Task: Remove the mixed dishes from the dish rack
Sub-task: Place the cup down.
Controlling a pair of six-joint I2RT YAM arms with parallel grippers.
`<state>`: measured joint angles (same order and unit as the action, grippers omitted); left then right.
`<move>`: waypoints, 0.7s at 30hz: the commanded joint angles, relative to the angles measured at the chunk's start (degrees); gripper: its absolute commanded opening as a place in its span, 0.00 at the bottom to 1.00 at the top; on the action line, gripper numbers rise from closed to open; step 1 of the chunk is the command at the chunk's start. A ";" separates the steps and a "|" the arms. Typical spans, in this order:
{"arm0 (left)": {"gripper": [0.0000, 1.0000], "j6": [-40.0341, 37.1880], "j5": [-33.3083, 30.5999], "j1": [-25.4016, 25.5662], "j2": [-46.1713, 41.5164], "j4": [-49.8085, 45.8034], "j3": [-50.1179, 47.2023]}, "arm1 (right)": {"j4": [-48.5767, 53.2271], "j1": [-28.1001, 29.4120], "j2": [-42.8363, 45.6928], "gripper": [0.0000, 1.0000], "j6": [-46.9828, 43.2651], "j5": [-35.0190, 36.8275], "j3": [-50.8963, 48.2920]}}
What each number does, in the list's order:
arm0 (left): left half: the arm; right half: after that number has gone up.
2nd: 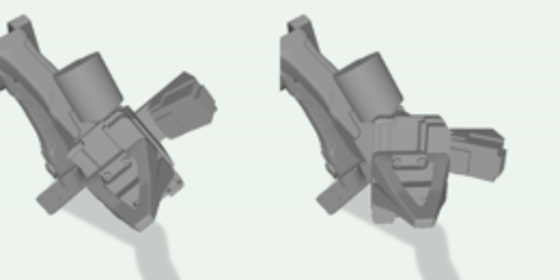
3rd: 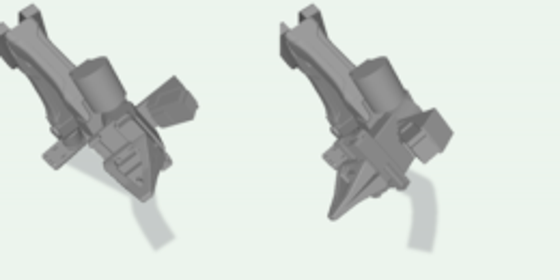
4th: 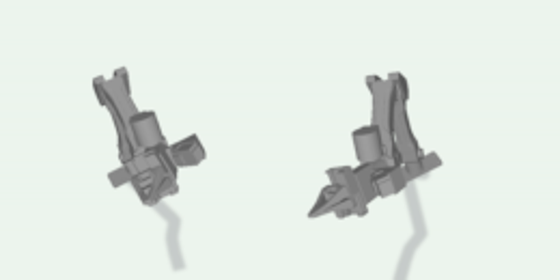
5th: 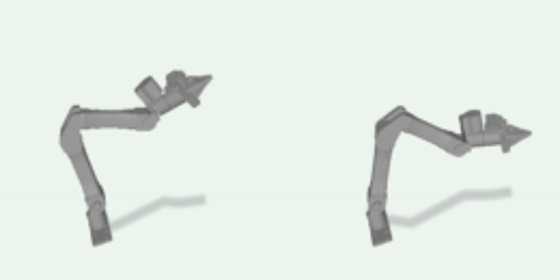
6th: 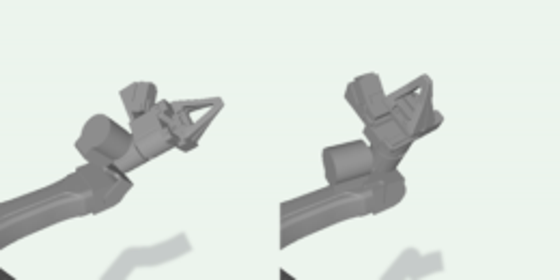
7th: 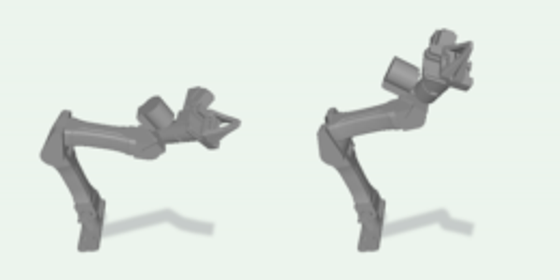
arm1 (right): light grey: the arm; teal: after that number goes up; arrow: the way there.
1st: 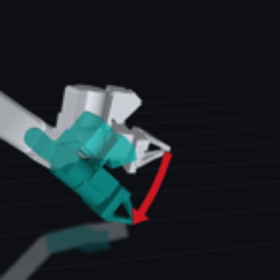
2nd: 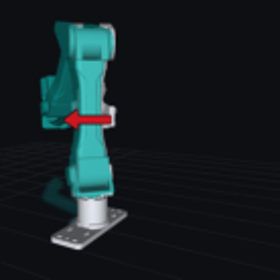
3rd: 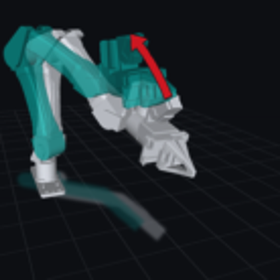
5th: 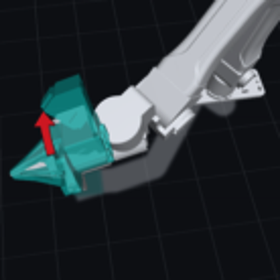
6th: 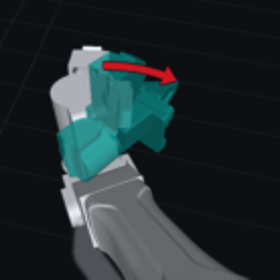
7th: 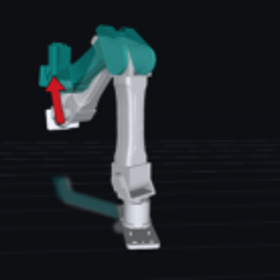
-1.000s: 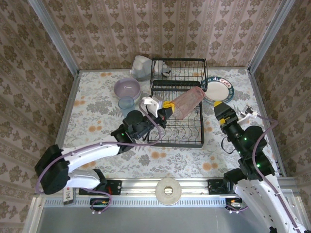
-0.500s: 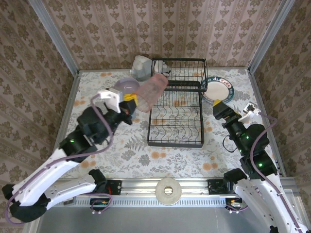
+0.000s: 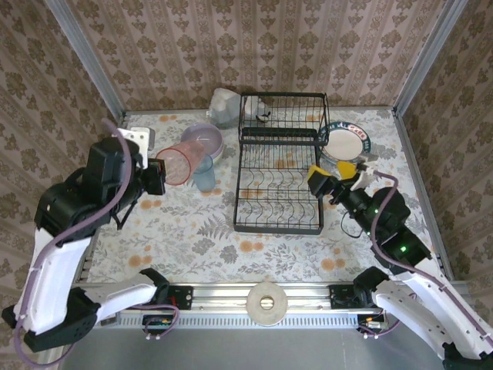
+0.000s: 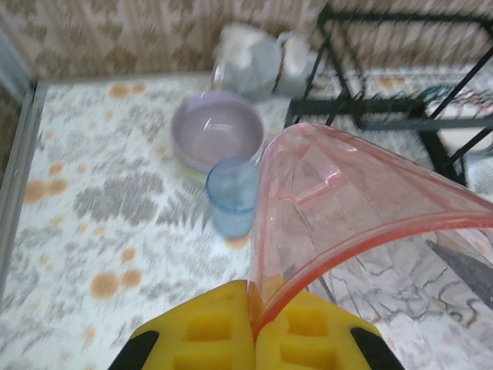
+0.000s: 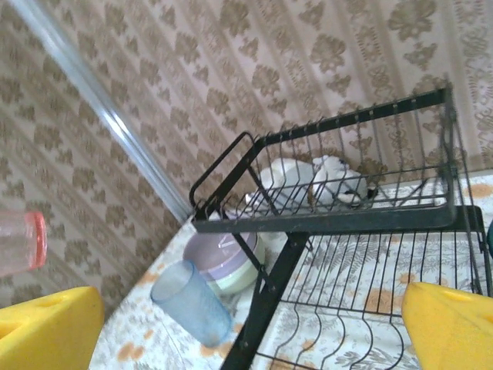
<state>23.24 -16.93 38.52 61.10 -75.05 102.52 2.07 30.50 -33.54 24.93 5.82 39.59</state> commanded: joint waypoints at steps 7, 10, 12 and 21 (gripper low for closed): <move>0.00 -2.29 11.95 -10.58 12.53 -12.92 9.92 | -2.35 6.63 -0.33 1.00 -16.96 1.88 -2.72; 0.00 -4.01 14.07 -14.10 16.73 -12.19 11.92 | -1.68 8.41 1.15 1.00 -18.28 1.99 -5.06; 0.00 -5.35 15.35 -15.88 19.40 -11.79 13.03 | -1.31 9.33 2.51 1.00 -17.99 1.91 -6.69; 0.00 -6.77 17.15 -18.56 26.36 -8.11 12.18 | 1.53 10.62 7.74 1.00 -17.01 1.83 -10.50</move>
<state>17.93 -1.63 20.93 87.05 -85.06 114.08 2.68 40.53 -27.38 8.91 7.11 29.71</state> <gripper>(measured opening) 0.050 0.999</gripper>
